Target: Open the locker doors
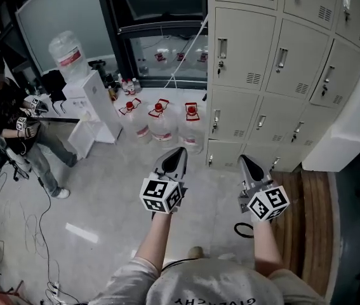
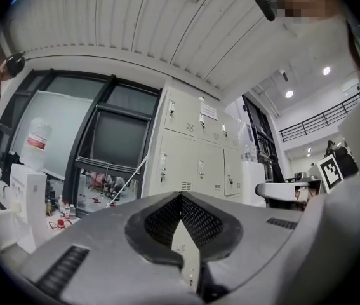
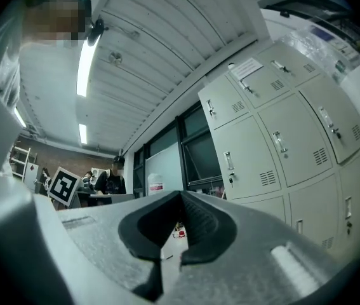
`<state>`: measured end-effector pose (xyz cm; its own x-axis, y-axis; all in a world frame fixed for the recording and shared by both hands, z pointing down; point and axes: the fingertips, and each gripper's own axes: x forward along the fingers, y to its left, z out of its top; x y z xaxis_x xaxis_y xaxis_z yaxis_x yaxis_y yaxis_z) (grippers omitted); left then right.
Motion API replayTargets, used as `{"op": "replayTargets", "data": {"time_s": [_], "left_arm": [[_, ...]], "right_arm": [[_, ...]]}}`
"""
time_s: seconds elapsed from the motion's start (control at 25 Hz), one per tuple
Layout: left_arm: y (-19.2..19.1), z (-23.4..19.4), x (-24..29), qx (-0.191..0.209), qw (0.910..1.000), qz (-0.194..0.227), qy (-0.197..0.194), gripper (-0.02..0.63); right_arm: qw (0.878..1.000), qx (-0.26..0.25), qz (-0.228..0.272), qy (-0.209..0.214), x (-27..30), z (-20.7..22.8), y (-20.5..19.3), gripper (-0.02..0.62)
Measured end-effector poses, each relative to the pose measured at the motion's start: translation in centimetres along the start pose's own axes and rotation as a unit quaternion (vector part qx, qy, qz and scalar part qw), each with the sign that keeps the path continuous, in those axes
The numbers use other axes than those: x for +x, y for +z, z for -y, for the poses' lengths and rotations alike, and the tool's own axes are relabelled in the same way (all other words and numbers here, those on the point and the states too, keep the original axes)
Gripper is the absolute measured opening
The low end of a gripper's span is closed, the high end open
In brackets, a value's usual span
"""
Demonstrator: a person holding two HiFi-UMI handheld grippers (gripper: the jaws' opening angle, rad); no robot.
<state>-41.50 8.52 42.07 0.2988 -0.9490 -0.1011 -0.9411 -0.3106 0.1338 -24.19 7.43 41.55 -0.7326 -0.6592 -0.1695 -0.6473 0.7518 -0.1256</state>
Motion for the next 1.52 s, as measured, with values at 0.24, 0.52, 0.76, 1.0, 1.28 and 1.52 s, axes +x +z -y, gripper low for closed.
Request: {"op": "replayTargets", "data": {"time_s": [0.24, 0.52, 0.76, 1.0, 1.28, 1.52], "left_arm": [[-0.2, -3.5, 0.7, -0.011, 0.9999, 0.005, -0.003, -0.002], [-0.9, -6.9, 2.7, -0.039, 0.9992, 0.012, 0.001, -0.002], [0.2, -9.9, 7.0, -0.027, 0.9996, 0.01, -0.009, -0.002], [-0.3, -12.2, 13.8, -0.035, 0.9991, 0.005, -0.022, -0.002], [0.1, -13.8, 21.5, -0.031, 0.9985, 0.002, -0.046, -0.002], [0.5, -15.3, 27.1, -0.032, 0.9971, 0.006, -0.069, -0.002]], "right_arm": [[1.0, 0.011, -0.023, 0.004, 4.0, -0.5, -2.2, -0.003], [0.999, 0.011, -0.039, 0.025, 9.6, -0.1, -4.0, -0.003], [0.999, 0.015, -0.024, 0.037, 16.2, 1.7, -3.7, -0.003], [0.999, 0.013, -0.033, 0.035, 20.7, 5.3, -4.6, -0.003], [1.0, 0.011, -0.026, 0.014, 25.8, 10.8, -3.7, -0.003], [1.0, -0.009, -0.022, 0.011, 30.3, 14.0, -3.1, -0.003]]}}
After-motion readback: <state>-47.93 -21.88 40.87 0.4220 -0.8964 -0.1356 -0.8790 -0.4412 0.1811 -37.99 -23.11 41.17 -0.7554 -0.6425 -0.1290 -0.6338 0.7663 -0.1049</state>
